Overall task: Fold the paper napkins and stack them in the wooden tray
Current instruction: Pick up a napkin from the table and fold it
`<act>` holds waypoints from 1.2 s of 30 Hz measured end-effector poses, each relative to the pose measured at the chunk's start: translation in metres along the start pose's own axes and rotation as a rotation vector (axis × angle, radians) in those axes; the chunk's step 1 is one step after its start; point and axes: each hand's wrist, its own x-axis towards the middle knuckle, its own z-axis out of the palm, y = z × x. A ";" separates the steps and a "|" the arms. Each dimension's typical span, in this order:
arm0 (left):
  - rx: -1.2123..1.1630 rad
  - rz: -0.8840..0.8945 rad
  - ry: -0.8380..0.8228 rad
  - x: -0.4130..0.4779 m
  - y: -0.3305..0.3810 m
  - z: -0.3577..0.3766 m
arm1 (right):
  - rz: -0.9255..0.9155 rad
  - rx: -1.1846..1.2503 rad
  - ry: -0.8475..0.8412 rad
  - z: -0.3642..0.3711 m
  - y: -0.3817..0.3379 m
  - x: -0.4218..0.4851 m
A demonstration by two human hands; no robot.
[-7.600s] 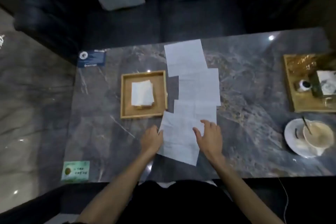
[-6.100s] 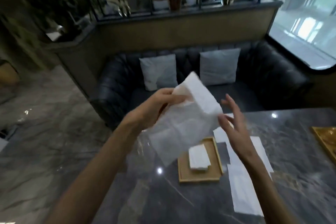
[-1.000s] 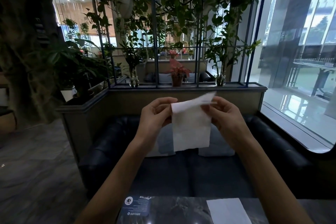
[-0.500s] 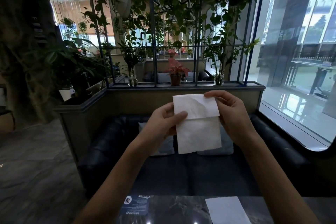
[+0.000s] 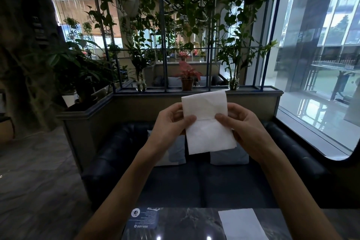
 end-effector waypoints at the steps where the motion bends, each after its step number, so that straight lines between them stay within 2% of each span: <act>1: 0.006 0.008 0.008 0.000 0.000 -0.001 | -0.017 0.008 -0.001 0.000 -0.001 0.000; 5: -0.051 0.000 -0.007 -0.001 0.002 -0.004 | -0.084 -0.006 0.002 0.001 -0.001 -0.001; 12: -0.321 -0.294 -0.082 -0.007 0.003 -0.006 | -0.189 -0.076 0.019 -0.004 0.000 -0.005; 14: -0.347 -0.331 -0.083 -0.009 0.005 -0.005 | -0.234 -0.113 0.021 -0.005 0.002 -0.004; 19: -0.142 -0.177 -0.008 -0.010 0.003 0.002 | -0.279 -0.185 0.019 -0.005 0.004 -0.003; 23: -0.081 -0.121 0.072 -0.010 -0.002 0.006 | -0.068 -0.011 -0.028 -0.007 0.006 -0.001; 26: -0.051 -0.094 0.119 -0.012 -0.008 0.008 | -0.011 -0.046 -0.023 -0.005 0.016 -0.006; 30: -0.004 -0.169 0.077 -0.017 -0.018 0.007 | -0.101 -0.158 0.112 -0.004 0.038 -0.008; 33: -0.014 -0.308 -0.020 -0.022 -0.031 0.006 | -0.104 -0.196 0.078 -0.004 0.049 -0.009; 36: 0.090 -0.328 -0.069 -0.028 -0.052 0.007 | -0.052 -0.227 0.027 -0.001 0.063 -0.009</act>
